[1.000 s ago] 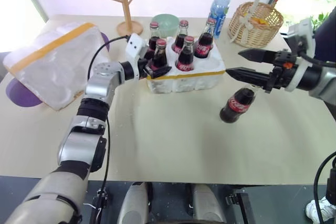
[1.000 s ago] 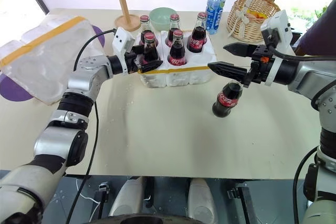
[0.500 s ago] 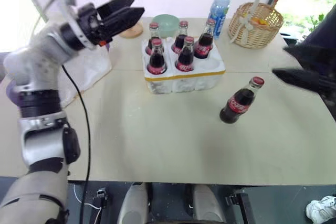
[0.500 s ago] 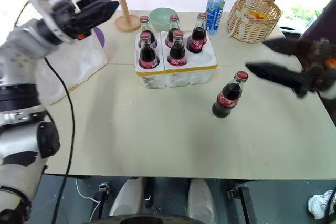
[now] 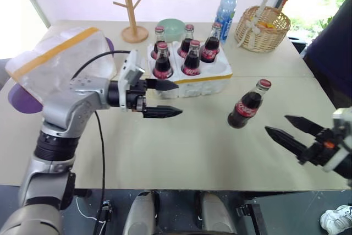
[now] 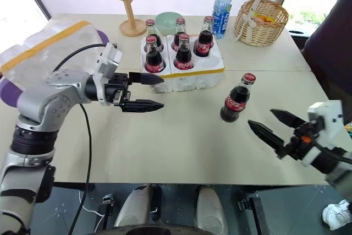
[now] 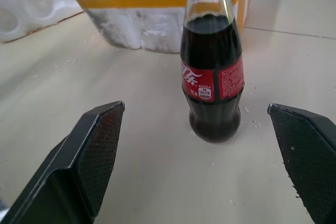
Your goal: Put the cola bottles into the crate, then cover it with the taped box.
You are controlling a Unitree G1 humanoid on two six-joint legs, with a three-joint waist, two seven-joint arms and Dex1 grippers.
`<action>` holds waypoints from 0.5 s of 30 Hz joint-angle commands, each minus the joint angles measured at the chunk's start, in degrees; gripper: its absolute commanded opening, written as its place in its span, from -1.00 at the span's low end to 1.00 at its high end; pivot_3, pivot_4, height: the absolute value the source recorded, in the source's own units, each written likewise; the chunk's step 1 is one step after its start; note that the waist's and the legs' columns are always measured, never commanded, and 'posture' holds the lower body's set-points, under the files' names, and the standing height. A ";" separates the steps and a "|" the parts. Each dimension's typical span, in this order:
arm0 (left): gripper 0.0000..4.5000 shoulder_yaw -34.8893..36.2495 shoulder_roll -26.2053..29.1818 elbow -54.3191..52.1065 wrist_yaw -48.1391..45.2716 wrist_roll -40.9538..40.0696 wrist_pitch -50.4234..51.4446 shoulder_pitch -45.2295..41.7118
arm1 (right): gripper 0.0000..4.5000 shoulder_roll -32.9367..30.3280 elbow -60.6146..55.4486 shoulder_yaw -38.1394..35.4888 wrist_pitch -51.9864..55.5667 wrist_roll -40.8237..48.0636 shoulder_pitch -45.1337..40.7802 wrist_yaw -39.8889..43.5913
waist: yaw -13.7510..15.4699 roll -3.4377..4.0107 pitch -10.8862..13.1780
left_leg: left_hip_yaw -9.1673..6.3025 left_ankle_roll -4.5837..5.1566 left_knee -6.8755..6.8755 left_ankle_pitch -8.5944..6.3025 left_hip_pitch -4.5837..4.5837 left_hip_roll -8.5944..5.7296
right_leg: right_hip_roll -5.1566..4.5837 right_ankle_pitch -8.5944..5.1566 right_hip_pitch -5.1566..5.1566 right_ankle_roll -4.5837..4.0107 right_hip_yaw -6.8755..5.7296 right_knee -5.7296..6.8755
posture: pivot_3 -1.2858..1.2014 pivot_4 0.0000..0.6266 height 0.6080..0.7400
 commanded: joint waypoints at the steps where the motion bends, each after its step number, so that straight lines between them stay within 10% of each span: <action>1: 0.97 0.29 -1.92 0.19 2.03 0.68 -1.73 -0.69 | 1.00 1.70 5.99 5.92 -5.87 -5.82 -5.71 -4.72 | -0.15 0.00 0.00 | 0.01 0.00 0.01 0.00 0.03 -0.01 | 0.00 0.00 0.02 0.00 0.00 -0.01 | 0.03 -0.52 1.00; 15: 0.97 0.33 -2.89 1.34 3.70 1.98 -2.97 -1.45 | 1.00 3.71 19.90 17.76 -14.63 -10.73 -15.15 -3.52 | 0.06 0.02 0.00 | 0.00 0.07 -0.11 -0.03 0.02 -0.02 | 0.02 -0.01 0.00 0.01 -0.01 0.02 | 0.03 -0.52 1.00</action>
